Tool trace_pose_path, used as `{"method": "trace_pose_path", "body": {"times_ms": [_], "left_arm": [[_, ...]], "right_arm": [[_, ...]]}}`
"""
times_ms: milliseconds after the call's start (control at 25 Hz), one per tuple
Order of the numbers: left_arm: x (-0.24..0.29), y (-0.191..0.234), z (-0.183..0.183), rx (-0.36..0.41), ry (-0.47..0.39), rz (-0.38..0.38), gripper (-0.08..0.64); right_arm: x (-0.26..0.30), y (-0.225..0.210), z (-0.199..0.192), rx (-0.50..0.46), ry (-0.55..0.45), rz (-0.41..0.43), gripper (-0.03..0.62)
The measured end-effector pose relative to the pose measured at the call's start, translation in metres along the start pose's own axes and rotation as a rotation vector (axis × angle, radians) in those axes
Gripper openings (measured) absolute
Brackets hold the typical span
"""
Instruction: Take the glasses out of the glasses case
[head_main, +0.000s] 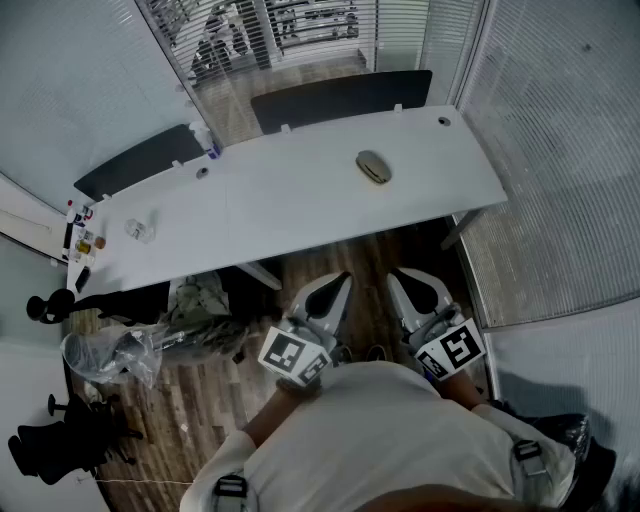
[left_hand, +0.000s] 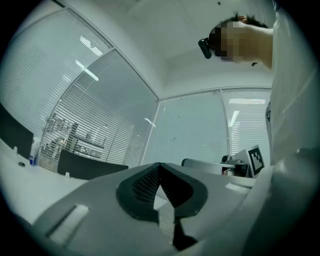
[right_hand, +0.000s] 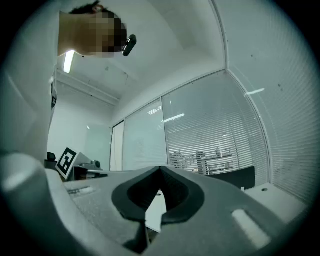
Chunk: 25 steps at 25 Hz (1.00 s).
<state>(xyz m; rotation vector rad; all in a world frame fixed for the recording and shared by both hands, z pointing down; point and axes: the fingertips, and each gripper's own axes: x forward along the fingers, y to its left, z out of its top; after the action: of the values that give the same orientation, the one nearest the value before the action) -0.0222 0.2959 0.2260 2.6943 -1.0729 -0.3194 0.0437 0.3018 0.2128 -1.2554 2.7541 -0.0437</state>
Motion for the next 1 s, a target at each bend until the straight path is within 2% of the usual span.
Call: {"method": "trace_pose_path", "body": {"times_ms": [480, 680, 1000], "left_arm": [[0.007, -0.007, -0.007, -0.026, 0.012, -0.012, 0.002], [0.007, -0.009, -0.008, -0.021, 0.012, -0.019, 0.002], [0.01, -0.012, -0.009, -0.014, 0.01, -0.021, 0.002]], "right_arm": [[-0.007, -0.004, -0.001, 0.009, 0.011, -0.004, -0.002], [-0.008, -0.006, -0.002, 0.068, -0.003, 0.001, 0.0], [-0.011, -0.007, 0.003, 0.057, -0.018, 0.006, 0.0]]}}
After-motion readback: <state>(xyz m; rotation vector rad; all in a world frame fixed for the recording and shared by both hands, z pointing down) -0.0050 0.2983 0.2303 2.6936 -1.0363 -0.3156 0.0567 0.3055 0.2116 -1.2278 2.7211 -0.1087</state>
